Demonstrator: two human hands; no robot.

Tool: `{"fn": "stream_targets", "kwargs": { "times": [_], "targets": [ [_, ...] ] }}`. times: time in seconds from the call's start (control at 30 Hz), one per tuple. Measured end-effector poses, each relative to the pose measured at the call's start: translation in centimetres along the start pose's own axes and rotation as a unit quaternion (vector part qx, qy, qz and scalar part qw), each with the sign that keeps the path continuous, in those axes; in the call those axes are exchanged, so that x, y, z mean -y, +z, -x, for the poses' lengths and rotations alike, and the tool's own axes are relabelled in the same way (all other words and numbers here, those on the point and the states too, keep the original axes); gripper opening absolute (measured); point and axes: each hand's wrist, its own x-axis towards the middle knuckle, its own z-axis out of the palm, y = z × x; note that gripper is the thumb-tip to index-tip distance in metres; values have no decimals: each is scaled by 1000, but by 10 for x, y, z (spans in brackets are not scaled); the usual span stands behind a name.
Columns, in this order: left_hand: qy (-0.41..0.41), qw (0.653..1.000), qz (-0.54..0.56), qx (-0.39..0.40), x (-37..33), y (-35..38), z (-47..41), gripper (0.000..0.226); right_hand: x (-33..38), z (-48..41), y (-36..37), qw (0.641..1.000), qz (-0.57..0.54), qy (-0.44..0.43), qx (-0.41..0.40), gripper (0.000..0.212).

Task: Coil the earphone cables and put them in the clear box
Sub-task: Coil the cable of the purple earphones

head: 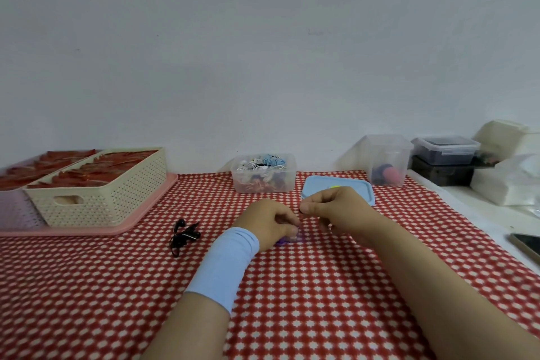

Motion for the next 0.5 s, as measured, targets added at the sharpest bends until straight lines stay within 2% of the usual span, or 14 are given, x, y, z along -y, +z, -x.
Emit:
{"fn": "stream_targets", "kwargs": {
  "times": [0.13, 0.33, 0.5],
  "targets": [
    [-16, 994, 101, -40, 8, 1, -1, 30, -2, -1, 2, 999, -28, 10, 28, 10],
    [-40, 946, 305, -102, 5, 1, -2, 13, 1, -2, 1, 994, -97, 28, 29, 14],
    [-37, 928, 349, -123, 3, 2, -3, 12, 0, -2, 0, 994, -95, 37, 30, 15]
  ]
}}
